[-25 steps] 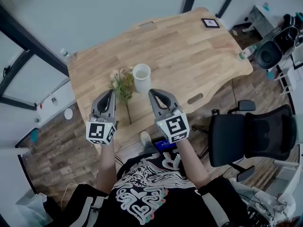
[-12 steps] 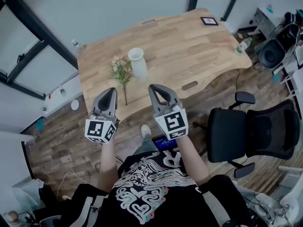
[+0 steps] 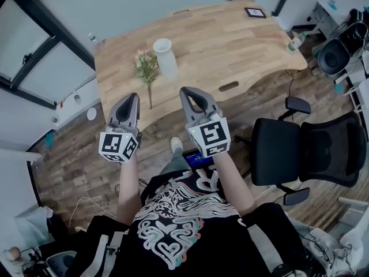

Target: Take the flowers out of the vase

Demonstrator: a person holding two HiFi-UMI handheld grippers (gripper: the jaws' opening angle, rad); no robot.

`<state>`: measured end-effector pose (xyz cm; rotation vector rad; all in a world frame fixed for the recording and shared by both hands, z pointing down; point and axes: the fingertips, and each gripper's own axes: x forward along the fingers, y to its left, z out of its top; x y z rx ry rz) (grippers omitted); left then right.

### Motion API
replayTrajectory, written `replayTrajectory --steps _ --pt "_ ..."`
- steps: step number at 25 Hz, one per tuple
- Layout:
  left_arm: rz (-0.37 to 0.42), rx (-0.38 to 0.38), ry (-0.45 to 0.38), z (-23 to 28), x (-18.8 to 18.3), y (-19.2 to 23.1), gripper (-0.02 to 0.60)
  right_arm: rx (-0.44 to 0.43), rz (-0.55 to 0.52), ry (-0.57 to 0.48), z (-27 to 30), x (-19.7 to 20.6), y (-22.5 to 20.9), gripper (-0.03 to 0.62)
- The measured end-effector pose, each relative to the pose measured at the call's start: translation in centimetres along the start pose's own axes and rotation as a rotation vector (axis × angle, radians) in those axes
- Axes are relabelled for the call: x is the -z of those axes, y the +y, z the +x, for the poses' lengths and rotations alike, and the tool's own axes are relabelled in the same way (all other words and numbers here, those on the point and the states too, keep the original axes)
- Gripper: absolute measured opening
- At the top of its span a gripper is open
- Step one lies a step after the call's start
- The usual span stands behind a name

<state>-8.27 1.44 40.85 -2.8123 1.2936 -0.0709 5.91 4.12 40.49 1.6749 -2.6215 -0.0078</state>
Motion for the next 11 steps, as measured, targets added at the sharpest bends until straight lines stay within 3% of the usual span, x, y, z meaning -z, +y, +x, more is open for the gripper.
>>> replayTrajectory --steps 11 --pt "0.018 -0.011 0.013 0.2 0.1 -0.3 0.003 -0.012 0.000 0.001 -0.4 0.1 -0.9 0.006"
